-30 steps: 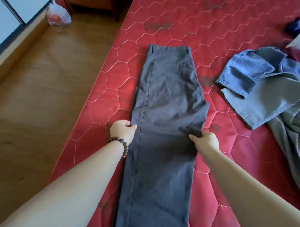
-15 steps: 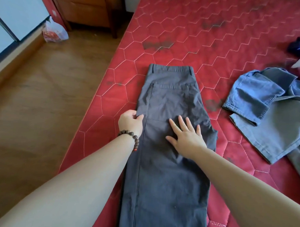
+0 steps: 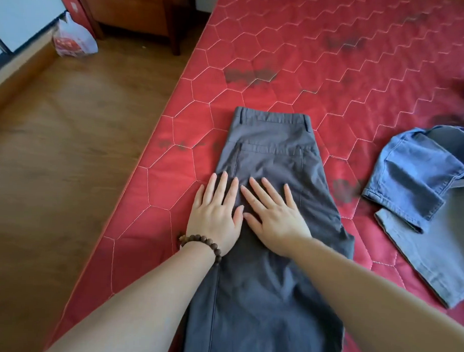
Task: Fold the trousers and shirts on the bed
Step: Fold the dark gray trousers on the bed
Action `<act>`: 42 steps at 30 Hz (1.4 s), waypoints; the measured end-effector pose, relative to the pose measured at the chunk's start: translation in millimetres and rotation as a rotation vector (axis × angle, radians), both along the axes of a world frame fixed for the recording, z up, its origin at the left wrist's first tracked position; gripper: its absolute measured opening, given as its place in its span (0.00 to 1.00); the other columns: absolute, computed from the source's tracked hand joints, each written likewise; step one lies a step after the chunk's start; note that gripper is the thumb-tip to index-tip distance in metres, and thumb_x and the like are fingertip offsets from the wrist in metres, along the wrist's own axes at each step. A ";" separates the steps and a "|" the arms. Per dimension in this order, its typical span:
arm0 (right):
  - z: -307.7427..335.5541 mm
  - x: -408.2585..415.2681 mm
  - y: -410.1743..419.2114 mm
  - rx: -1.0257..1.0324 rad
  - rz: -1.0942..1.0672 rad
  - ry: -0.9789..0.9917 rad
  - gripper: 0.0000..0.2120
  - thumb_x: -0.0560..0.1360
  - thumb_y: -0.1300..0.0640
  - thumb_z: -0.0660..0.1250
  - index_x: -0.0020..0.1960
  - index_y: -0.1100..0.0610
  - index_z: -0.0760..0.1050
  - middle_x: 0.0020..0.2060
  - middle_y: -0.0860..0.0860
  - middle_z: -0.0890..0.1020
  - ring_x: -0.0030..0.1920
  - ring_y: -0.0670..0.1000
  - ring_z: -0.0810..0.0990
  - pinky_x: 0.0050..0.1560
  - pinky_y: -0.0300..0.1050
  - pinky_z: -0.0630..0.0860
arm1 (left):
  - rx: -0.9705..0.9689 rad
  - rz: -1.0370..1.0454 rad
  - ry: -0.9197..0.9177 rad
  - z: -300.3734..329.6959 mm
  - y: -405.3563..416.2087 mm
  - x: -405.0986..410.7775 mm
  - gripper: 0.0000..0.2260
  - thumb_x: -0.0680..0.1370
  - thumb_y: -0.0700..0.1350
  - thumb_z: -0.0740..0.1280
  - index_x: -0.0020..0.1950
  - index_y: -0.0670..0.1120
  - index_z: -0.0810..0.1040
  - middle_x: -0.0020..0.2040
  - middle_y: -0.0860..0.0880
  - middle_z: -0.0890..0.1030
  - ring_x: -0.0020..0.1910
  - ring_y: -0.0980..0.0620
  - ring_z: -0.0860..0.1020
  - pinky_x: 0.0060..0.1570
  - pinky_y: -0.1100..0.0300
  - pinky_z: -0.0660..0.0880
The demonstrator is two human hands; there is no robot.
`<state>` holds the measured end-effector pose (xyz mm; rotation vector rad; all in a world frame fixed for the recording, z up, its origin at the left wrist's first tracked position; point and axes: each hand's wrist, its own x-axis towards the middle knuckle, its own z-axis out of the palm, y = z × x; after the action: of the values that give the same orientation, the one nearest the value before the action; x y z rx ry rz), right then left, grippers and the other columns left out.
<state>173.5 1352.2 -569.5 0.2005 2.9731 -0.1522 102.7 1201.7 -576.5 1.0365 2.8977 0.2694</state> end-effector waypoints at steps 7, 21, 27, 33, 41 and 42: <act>20.0 -29.6 102.1 0.167 -0.546 -0.089 0.28 0.80 0.40 0.41 0.78 0.45 0.45 0.78 0.48 0.43 0.77 0.53 0.38 0.72 0.67 0.37 | -0.044 0.018 0.009 -4.4 2.2 0.0 0.29 0.78 0.59 0.43 0.79 0.52 0.49 0.79 0.49 0.50 0.78 0.48 0.47 0.75 0.48 0.51; 25.3 151.9 9.1 0.078 -0.701 0.073 0.28 0.81 0.46 0.49 0.78 0.54 0.50 0.78 0.52 0.48 0.78 0.53 0.42 0.74 0.65 0.39 | -0.137 0.010 0.033 30.5 -3.5 22.1 0.32 0.79 0.59 0.54 0.78 0.46 0.50 0.79 0.44 0.49 0.78 0.45 0.44 0.74 0.44 0.44; 25.7 187.7 -123.3 -0.037 -0.256 0.124 0.26 0.79 0.54 0.58 0.76 0.58 0.59 0.77 0.53 0.57 0.77 0.53 0.48 0.74 0.62 0.43 | -0.089 -0.250 -0.073 18.4 -71.7 179.1 0.25 0.80 0.49 0.50 0.78 0.46 0.55 0.79 0.46 0.51 0.78 0.48 0.47 0.75 0.49 0.40; 10.9 261.0 -154.5 -0.020 -0.441 0.043 0.28 0.80 0.48 0.55 0.77 0.58 0.56 0.77 0.51 0.57 0.77 0.51 0.51 0.75 0.62 0.43 | -0.135 -0.141 -0.025 19.9 -139.1 228.3 0.27 0.80 0.54 0.57 0.77 0.45 0.59 0.77 0.45 0.59 0.77 0.46 0.55 0.75 0.44 0.52; 25.3 321.3 -228.5 -0.045 -0.431 0.142 0.27 0.76 0.60 0.56 0.75 0.58 0.62 0.77 0.52 0.56 0.77 0.55 0.53 0.74 0.63 0.48 | -0.094 -0.141 -0.048 24.8 -195.6 304.6 0.26 0.78 0.48 0.57 0.76 0.43 0.60 0.77 0.45 0.59 0.77 0.47 0.53 0.74 0.44 0.49; 25.9 322.4 -247.4 -0.111 -0.291 0.130 0.27 0.75 0.59 0.54 0.75 0.57 0.62 0.76 0.51 0.57 0.76 0.54 0.55 0.74 0.63 0.52 | -0.093 -0.200 -0.065 25.0 -200.5 319.7 0.26 0.78 0.48 0.56 0.76 0.43 0.62 0.77 0.45 0.61 0.77 0.47 0.55 0.74 0.45 0.50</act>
<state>495.8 1104.7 -543.6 0.6322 3.0340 -0.3766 422.3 1001.2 -551.5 1.2643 2.6941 0.1535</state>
